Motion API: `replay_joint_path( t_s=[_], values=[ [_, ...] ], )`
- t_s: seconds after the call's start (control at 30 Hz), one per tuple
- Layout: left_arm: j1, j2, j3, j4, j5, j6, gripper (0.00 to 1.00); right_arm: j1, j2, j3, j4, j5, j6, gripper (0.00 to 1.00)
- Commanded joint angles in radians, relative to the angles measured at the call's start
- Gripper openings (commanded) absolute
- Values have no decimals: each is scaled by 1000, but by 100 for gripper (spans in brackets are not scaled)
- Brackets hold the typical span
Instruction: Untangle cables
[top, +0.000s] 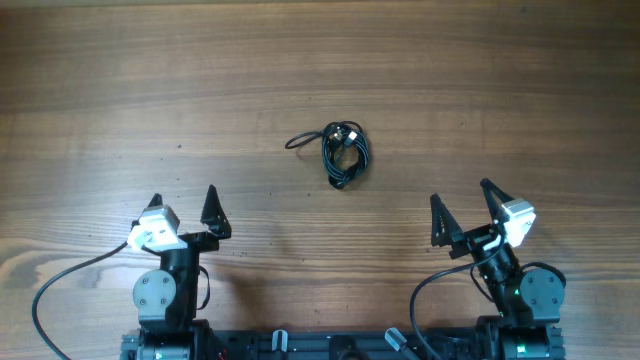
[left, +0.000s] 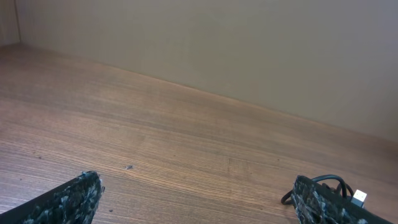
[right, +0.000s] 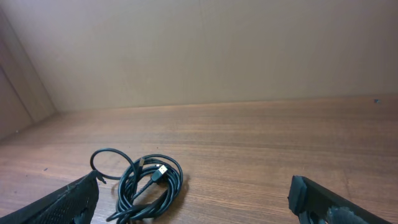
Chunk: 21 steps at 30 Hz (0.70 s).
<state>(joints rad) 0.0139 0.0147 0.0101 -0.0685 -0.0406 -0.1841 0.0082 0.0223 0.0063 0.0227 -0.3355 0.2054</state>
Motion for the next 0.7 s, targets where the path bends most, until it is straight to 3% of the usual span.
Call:
replay_joint_path(
  t_s=[0.0,0.67],
  values=[
    [-4,-6,-4,0,-10,21,100,5,-4,-1,5,-1,7,99],
    [-4,-6,-4,-3,17,20,100,5,-4,-1,5,-1,6,100]
  ],
)
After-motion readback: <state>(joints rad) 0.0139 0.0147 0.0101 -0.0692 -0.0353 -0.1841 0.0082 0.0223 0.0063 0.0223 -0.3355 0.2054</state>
